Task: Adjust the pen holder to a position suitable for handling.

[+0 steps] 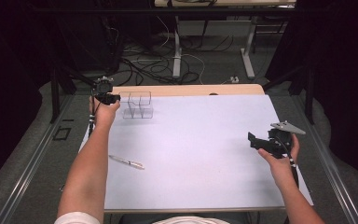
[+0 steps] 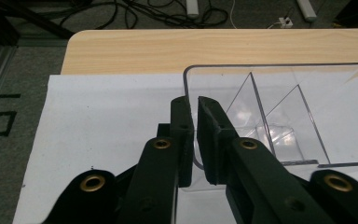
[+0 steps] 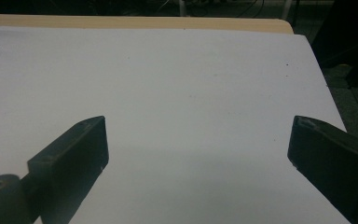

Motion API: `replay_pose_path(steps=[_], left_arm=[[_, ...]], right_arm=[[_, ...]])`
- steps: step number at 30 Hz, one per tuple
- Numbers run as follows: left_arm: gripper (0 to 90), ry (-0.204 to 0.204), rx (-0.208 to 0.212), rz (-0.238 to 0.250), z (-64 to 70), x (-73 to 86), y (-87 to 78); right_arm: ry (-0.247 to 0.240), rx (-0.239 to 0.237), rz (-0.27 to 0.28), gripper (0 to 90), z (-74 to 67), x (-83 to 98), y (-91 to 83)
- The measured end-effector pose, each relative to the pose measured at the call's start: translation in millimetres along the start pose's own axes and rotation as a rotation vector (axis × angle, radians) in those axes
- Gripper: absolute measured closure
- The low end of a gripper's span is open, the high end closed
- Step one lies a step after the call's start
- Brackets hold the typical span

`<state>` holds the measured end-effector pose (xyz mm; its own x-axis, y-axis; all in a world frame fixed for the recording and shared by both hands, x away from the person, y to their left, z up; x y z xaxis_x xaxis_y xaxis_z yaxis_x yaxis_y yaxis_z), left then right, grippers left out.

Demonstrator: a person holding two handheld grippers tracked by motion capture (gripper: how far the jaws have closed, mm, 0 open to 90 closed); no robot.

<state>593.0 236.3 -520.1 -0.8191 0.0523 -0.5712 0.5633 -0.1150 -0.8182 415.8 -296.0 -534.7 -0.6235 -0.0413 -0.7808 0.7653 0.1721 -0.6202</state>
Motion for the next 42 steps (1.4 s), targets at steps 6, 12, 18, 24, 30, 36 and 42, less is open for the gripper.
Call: replay_pose_path(steps=[6, 12, 18, 24, 30, 36, 42], left_arm=[[88.3, -0.004, -0.025, 0.004, 1.1, -0.2, 0.5], [89.0, -0.031, -0.025, -0.013, 1.2, 0.5, -1.1], [89.3, -0.059, -0.025, -0.03, 1.2, 0.8, -2.5], [89.4, -0.08, -0.025, -0.045, 1.7, 1.9, -4.2], [89.5, -0.099, -0.009, -0.06, 3.6, 3.4, -6.0], [89.5, -0.11, 0.003, -0.079, 9.2, 7.0, -9.6], [89.4, -0.112, 0.018, -0.1, 18.7, 11.0, -17.3]], right_arm=[[-0.003, -0.004, -0.012, 4.9, -0.1, 0.7, -0.6], [0.001, -0.009, -0.007, 5.0, -0.4, 0.4, -0.2], [-0.001, -0.008, -0.008, 5.1, -0.1, 0.6, 0.2], [-0.003, -0.009, -0.01, 5.2, -0.4, 0.8, 0.3], [-0.005, -0.005, -0.015, 5.2, 0.2, 1.6, 0.8], [-0.008, -0.007, -0.013, 5.2, -0.3, 1.6, 1.0], [-0.008, -0.005, -0.017, 5.2, -0.2, 2.0, 0.9]])
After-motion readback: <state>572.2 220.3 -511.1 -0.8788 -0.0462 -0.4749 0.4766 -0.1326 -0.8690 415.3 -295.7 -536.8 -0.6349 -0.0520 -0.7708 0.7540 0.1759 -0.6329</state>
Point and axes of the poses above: each handheld gripper's, and its own axes: y roughly forward along the jaws, x roughly out of its underside, z roughly to its right, the point moved 7 cm from there along y, roughly forward along the jaws, and after that the axes turned 9 degrees about -z, right-handed, at the moved point
